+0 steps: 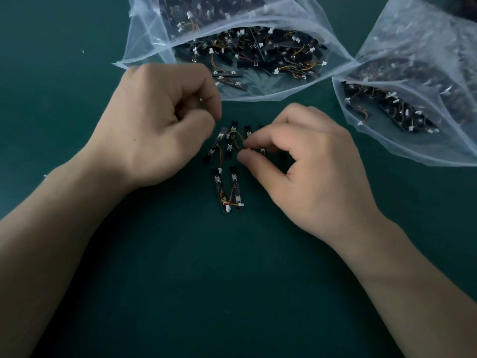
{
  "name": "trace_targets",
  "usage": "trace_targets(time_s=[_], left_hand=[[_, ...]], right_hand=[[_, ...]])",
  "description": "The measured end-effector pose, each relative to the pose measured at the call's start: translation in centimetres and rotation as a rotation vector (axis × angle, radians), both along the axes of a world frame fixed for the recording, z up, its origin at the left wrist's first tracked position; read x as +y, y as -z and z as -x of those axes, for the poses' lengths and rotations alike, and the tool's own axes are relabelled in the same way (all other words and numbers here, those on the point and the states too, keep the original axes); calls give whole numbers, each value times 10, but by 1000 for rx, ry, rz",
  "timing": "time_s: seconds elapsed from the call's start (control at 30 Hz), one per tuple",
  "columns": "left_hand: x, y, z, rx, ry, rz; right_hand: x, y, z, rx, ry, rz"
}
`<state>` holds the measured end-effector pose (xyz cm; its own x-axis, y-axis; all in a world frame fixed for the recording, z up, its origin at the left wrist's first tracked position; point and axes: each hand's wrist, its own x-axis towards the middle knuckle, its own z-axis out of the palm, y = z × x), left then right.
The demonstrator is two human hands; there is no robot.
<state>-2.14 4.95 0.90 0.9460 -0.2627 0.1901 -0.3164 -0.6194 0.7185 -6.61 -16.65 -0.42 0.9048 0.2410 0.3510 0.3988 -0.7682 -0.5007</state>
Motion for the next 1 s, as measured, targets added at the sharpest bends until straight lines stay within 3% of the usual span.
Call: trace_targets(time_s=[0.23,1.0], left_hand=[[3,-2,3,1,82,-269],[2,2,5,-38,37,-283]], right_hand=[[-1,3,-1,16,-10,-31],[-4,6,-2,62,13,-82]])
